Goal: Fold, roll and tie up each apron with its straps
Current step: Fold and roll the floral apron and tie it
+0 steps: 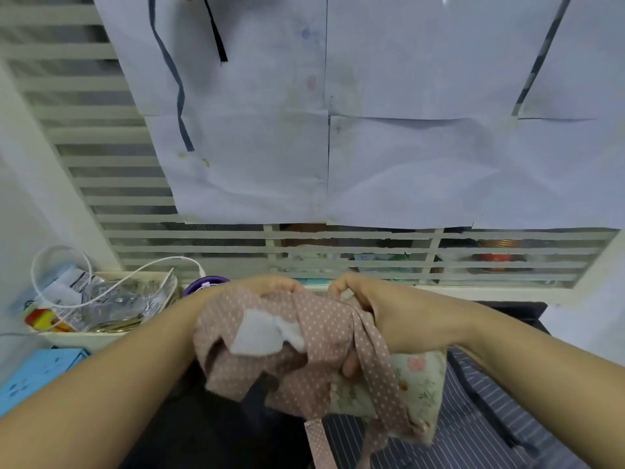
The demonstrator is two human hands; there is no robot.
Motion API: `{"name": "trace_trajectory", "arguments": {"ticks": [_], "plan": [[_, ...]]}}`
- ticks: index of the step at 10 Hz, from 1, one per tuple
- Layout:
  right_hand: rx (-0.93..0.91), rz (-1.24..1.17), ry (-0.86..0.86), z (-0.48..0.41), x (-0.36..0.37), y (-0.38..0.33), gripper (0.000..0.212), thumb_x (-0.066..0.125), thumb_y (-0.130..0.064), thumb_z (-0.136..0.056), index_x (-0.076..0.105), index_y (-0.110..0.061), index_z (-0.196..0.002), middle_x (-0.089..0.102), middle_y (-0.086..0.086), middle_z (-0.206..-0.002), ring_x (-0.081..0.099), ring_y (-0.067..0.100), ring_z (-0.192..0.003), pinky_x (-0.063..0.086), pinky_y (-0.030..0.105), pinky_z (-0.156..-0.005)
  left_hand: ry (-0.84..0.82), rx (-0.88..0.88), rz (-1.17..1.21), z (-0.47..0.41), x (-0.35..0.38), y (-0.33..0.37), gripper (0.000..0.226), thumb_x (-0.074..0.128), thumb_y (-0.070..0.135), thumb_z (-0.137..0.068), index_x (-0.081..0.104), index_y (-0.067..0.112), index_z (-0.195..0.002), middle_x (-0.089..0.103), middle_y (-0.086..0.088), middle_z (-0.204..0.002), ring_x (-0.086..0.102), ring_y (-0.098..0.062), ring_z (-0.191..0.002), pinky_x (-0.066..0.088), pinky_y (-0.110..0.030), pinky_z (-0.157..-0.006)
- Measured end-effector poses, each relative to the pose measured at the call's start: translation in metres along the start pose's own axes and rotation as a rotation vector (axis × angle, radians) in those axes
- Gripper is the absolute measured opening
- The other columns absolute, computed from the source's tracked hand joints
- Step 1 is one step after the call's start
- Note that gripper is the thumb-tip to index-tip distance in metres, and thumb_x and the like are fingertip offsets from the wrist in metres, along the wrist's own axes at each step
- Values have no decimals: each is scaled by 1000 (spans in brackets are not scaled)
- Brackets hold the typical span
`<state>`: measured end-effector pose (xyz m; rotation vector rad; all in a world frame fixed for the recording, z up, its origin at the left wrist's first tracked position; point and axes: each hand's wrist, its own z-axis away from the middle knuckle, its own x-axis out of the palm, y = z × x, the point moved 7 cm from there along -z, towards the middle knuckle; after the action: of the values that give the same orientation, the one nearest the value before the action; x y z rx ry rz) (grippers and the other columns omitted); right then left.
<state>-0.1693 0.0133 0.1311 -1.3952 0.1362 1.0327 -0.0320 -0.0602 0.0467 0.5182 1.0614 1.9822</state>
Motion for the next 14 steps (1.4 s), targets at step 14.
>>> {"name": "trace_trajectory", "arguments": {"ticks": [14], "plan": [[-761, 870, 96, -10, 103, 85, 18, 53, -8, -95, 67, -9, -106, 70, 4, -94, 63, 23, -93, 45, 37, -97, 154, 209, -618, -50, 44, -35, 16, 52, 23, -97, 67, 23, -93, 69, 4, -103, 62, -11, -98, 48, -33, -92]]}}
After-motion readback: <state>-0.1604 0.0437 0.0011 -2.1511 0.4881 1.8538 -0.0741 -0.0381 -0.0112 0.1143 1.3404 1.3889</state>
